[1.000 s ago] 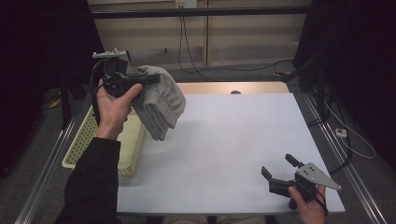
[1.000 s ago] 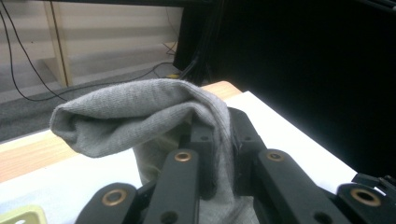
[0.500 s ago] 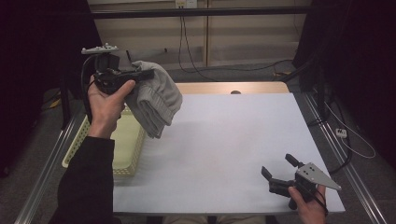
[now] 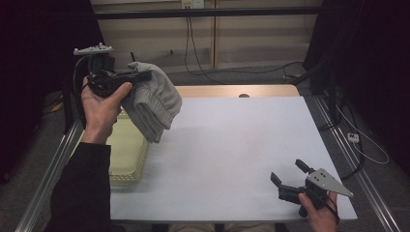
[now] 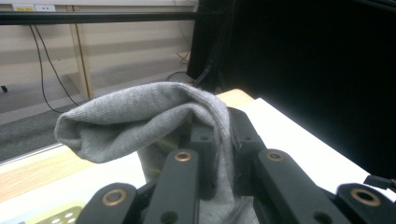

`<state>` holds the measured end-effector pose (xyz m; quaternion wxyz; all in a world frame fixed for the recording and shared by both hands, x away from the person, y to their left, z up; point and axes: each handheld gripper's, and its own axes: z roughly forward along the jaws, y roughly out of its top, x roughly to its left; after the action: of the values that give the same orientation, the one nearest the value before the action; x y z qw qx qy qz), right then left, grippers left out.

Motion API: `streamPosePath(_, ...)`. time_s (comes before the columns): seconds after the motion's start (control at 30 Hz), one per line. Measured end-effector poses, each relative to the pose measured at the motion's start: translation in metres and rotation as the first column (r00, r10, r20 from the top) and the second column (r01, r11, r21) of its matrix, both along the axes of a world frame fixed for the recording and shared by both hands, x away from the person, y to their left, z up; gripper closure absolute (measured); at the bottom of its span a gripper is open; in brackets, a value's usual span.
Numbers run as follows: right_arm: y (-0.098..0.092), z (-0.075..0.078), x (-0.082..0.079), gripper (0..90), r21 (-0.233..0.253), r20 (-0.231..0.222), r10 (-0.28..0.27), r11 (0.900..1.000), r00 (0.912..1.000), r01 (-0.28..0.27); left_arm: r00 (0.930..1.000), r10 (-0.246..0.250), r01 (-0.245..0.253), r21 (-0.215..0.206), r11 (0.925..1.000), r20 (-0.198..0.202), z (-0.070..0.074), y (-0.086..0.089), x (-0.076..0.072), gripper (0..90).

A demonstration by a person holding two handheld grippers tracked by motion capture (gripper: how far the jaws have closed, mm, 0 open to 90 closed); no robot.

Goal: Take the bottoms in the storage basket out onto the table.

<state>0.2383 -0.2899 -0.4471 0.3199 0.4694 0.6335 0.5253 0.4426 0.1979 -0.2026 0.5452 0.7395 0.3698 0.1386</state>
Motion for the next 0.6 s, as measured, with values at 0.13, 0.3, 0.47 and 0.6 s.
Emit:
streamPosePath(0.13,0.000,0.000,0.000,0.9,-0.001,0.000,0.000,1.000,1.0000,0.000,0.9999,0.010,-0.010,-0.009,0.9999,0.009,0.003,0.008,-0.003,82.9)
streamPosePath(0.3,0.001,0.000,0.000,0.9,-0.005,-0.001,0.005,1.000,1.0000,-0.005,0.9997,0.021,-0.021,-0.017,0.9996,0.014,0.005,0.019,-0.006,82.9)
streamPosePath(0.47,0.001,0.000,0.001,0.9,-0.002,-0.001,0.002,1.000,1.0000,-0.002,0.9993,0.034,-0.034,-0.022,0.9992,0.016,0.007,0.026,-0.008,82.9)
streamPosePath(0.6,0.001,0.000,0.001,0.9,-0.003,-0.001,0.004,1.000,1.0000,-0.004,0.9985,0.047,-0.046,-0.017,0.9988,0.029,0.007,0.032,-0.010,82.9)
